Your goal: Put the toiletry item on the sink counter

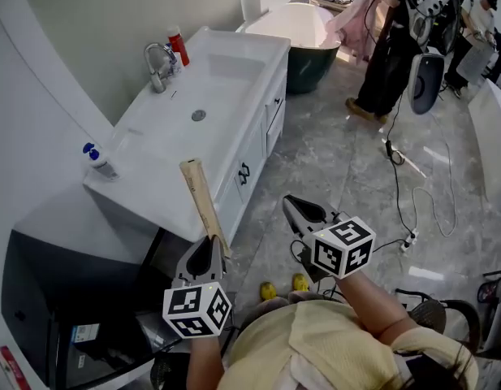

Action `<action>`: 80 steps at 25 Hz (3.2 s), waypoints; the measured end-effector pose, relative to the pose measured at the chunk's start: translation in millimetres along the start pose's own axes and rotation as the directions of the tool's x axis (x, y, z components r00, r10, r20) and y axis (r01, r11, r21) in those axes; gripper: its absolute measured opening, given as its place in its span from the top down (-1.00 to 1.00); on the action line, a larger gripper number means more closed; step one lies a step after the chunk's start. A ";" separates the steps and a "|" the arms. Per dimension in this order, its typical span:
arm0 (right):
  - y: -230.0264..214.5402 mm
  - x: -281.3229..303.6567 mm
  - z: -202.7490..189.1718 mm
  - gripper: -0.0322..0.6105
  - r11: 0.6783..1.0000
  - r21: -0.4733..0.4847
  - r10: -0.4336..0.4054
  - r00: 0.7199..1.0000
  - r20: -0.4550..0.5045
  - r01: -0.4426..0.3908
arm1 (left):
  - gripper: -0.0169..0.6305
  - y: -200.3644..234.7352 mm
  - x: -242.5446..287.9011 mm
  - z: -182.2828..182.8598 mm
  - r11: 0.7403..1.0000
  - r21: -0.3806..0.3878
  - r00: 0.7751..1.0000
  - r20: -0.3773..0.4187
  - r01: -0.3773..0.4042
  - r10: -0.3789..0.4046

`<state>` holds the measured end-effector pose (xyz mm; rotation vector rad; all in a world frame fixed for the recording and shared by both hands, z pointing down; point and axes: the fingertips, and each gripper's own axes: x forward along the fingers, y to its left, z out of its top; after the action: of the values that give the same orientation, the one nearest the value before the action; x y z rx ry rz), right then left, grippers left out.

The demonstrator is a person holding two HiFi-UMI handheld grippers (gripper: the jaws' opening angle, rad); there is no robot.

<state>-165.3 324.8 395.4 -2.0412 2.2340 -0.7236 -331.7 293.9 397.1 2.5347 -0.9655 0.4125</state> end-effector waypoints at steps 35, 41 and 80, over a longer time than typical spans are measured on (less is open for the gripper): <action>-38.2 98.0 32.5 0.82 1.000 0.007 0.018 1.000 -0.015 -0.018 | 0.74 37.0 94.7 31.4 0.999 -0.017 0.999 -0.035 0.028 -0.029; -63.3 114.8 49.1 0.82 1.000 -0.004 0.024 0.999 -0.023 -0.024 | 0.74 28.4 124.2 46.3 1.000 -0.003 0.999 -0.047 0.026 -0.026; -185.7 219.7 105.4 0.82 0.993 0.010 0.121 0.988 -0.100 -0.120 | 0.74 38.0 302.1 104.7 0.998 -0.005 0.994 -0.094 -0.057 0.056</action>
<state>12.2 77.4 429.4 -1.8879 2.3825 -0.8367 -126.9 48.7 436.8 2.4618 -1.0029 0.5384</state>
